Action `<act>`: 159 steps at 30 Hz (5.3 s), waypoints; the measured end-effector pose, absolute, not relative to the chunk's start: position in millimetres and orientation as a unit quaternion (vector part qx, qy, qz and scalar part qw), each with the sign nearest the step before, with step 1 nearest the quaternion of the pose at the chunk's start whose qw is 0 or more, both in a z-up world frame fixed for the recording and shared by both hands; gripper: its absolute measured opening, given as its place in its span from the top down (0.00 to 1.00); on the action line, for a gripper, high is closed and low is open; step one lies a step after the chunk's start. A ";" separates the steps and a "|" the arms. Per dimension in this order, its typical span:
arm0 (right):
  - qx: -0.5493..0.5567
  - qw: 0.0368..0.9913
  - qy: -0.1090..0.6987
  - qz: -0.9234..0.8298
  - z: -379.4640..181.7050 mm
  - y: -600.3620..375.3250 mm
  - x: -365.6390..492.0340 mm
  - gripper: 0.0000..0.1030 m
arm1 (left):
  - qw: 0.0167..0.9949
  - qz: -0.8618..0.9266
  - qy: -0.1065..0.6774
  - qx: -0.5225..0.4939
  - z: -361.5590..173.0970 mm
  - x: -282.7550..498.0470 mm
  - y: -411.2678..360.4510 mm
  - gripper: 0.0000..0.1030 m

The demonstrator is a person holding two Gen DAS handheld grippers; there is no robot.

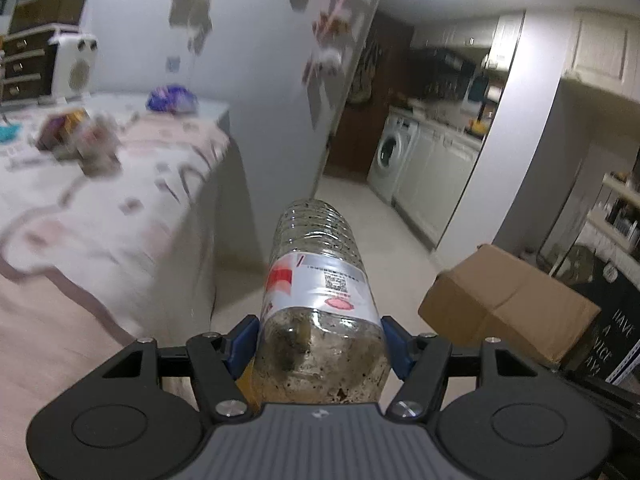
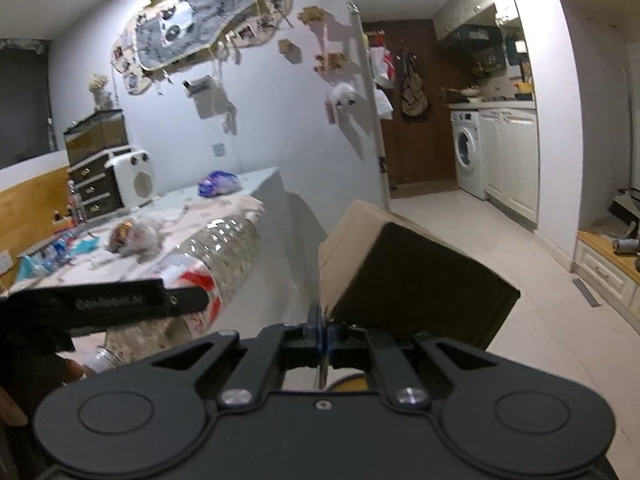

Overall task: Collect trash
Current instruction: 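Carry the bottle and cardboard box with both tools toward the yellow wastebasket, then open the left tool over the wastebasket while the right tool releases the box, then lift both open tools up away from the wastebasket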

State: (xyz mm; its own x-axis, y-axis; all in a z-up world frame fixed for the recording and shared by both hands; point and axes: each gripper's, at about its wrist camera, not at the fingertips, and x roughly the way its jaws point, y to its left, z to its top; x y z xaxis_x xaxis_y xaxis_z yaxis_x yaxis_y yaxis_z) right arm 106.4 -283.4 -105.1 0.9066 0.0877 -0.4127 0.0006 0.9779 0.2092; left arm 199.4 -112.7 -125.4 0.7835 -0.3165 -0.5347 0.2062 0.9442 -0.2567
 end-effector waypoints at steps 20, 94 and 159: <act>0.175 0.930 0.323 -0.017 -253.7 -374.2 210.4 0.97 | 0.887 -0.071 0.442 -0.116 -285.6 383.7 -181.0 0.36; 0.288 0.790 0.541 0.009 -526.4 -342.0 447.7 0.54 | 0.788 -0.047 0.614 -0.019 -537.1 506.1 -176.8 0.00; 0.098 0.907 0.406 -0.050 -260.6 -343.5 227.3 0.00 | 0.894 -0.105 0.436 -0.003 -245.2 297.5 -143.5 0.00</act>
State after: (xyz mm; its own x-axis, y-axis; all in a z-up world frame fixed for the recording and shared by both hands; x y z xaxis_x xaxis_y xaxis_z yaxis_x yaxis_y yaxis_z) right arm 227.3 -343.5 -260.6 0.6657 -0.0116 -0.7461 0.1699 0.9760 0.1364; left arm 297.5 -143.5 -245.2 0.5983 -0.1898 -0.7785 0.1848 0.9780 -0.0964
